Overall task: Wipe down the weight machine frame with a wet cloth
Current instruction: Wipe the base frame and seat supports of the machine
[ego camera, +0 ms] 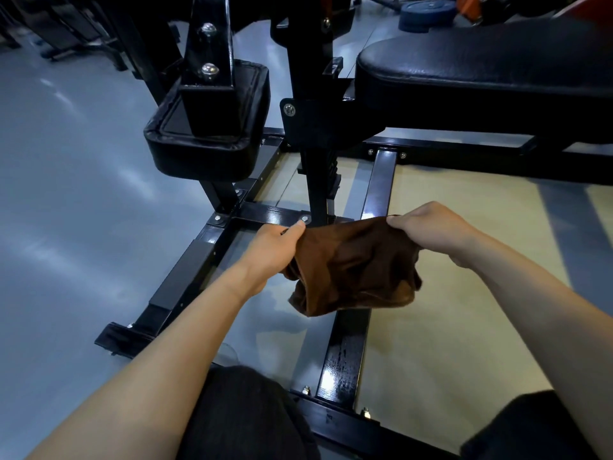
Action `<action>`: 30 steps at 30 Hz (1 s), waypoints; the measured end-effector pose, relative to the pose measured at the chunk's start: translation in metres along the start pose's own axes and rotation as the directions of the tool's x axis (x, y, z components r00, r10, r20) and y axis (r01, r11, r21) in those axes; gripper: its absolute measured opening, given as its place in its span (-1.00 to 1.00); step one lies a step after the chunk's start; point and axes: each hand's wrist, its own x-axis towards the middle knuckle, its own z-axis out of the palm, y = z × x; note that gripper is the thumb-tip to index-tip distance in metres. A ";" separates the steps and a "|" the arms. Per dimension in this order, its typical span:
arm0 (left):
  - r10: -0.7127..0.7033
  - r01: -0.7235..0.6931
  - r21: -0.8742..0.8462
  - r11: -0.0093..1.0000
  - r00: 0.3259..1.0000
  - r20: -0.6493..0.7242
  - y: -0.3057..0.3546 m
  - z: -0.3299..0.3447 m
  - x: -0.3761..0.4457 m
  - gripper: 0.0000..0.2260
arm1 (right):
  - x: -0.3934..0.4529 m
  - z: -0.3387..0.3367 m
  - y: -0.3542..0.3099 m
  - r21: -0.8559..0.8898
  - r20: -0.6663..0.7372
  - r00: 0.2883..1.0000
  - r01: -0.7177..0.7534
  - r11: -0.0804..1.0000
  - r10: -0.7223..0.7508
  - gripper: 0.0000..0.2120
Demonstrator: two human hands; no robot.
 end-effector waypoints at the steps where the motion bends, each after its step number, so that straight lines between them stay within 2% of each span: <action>1: -0.009 0.010 -0.018 1.000 0.999 0.036 -0.001 0.001 0.000 -0.56 | -0.001 0.003 -0.002 0.038 0.024 1.000 -0.004 0.999 0.003 -0.49; 4: -0.030 0.038 -0.062 0.997 0.992 0.124 0.005 0.005 -0.007 -0.50 | -0.010 0.016 -0.014 0.140 0.095 0.995 -0.003 0.990 -0.010 -0.63; 9: -0.020 0.060 -0.163 0.985 0.972 0.234 0.021 0.022 -0.020 -0.59 | -0.025 0.043 -0.035 0.205 0.107 0.991 0.052 0.977 -0.075 -0.69; 14: -0.016 0.118 -0.330 0.937 0.955 0.296 0.029 0.030 -0.023 -0.57 | -0.043 0.059 -0.049 0.055 0.103 0.972 0.209 0.976 -0.213 -0.86; 17: -0.020 0.120 -0.342 0.932 0.960 0.280 0.031 0.029 -0.022 -0.55 | -0.052 0.062 -0.053 0.074 0.211 0.935 0.274 0.959 -0.283 -0.81; 20: -0.039 0.124 -0.350 0.928 0.970 0.240 0.026 0.025 -0.019 -0.69 | -0.054 0.045 -0.054 0.217 0.339 0.904 0.193 0.957 -0.259 -0.86; 21: -0.049 0.131 -0.350 0.928 0.971 0.233 0.024 0.023 -0.018 -0.73 | -0.052 0.037 -0.053 0.240 0.343 0.911 0.149 0.959 -0.228 -0.85; 22: -0.053 0.133 -0.342 0.930 0.971 0.234 0.022 0.021 -0.017 -0.74 | -0.051 0.031 -0.052 0.253 0.309 0.931 0.116 0.961 -0.194 -0.84; 24: -0.028 0.117 -0.330 0.937 0.965 0.261 0.021 0.016 -0.018 -0.75 | -0.040 0.027 -0.043 0.259 0.149 0.979 0.098 0.961 -0.140 -0.83; 26: 0.021 0.089 -0.336 0.938 0.951 0.308 0.023 0.013 -0.020 -0.75 | -0.029 0.028 -0.035 0.282 0.034 0.994 0.086 0.956 -0.100 -0.86; 27: 0.046 0.081 -0.359 0.930 0.942 0.332 0.025 0.011 -0.022 -0.74 | -0.025 0.027 -0.031 0.332 0.068 0.995 0.052 0.942 -0.079 -0.87; 28: 0.069 0.080 -0.391 0.917 0.933 0.352 0.026 0.010 -0.025 -0.73 | -0.021 0.026 -0.028 0.410 0.158 0.985 -0.007 0.912 -0.064 -0.85; 30: 0.111 0.084 -0.444 0.892 0.912 0.395 0.031 0.008 -0.029 -0.72 | -0.019 0.021 -0.026 0.544 0.386 0.920 -0.176 0.820 -0.059 -0.71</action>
